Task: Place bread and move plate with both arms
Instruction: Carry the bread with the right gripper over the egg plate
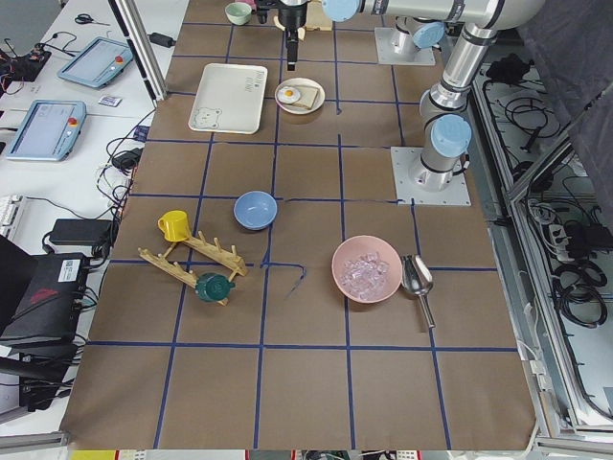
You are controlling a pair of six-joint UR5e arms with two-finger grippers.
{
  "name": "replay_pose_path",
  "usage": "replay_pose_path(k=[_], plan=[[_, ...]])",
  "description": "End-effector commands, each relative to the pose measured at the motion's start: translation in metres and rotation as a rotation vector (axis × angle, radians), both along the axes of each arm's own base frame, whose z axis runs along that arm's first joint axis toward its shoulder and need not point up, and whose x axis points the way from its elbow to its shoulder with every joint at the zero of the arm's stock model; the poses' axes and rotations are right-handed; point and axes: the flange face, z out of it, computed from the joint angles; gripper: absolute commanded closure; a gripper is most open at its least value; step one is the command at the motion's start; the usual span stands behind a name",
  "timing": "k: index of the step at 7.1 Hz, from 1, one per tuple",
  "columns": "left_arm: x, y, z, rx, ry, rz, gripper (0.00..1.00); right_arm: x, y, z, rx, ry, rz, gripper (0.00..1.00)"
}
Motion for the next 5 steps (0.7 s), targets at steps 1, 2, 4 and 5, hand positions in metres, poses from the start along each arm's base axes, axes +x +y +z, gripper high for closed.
replay_pose_path(k=[1, 2, 4, 5], plan=[[0.0, 0.0, 0.0, 0.0, 0.0, 0.0, 0.0, 0.088, 0.026, -0.031, 0.053, -0.072, -0.08, 1.0], [0.0, 0.0, 0.0, 0.0, 0.0, 0.0, 0.0, 0.093, 0.027, -0.037, 0.067, -0.079, -0.077, 1.0], [0.0, 0.0, 0.0, 0.0, 0.0, 0.0, 0.0, 0.105, 0.035, -0.044, 0.096, -0.106, -0.086, 1.0], [0.001, 0.0, 0.0, 0.0, 0.0, 0.002, 0.0, 0.108, 0.033, -0.055, 0.108, -0.099, -0.084, 1.0]])
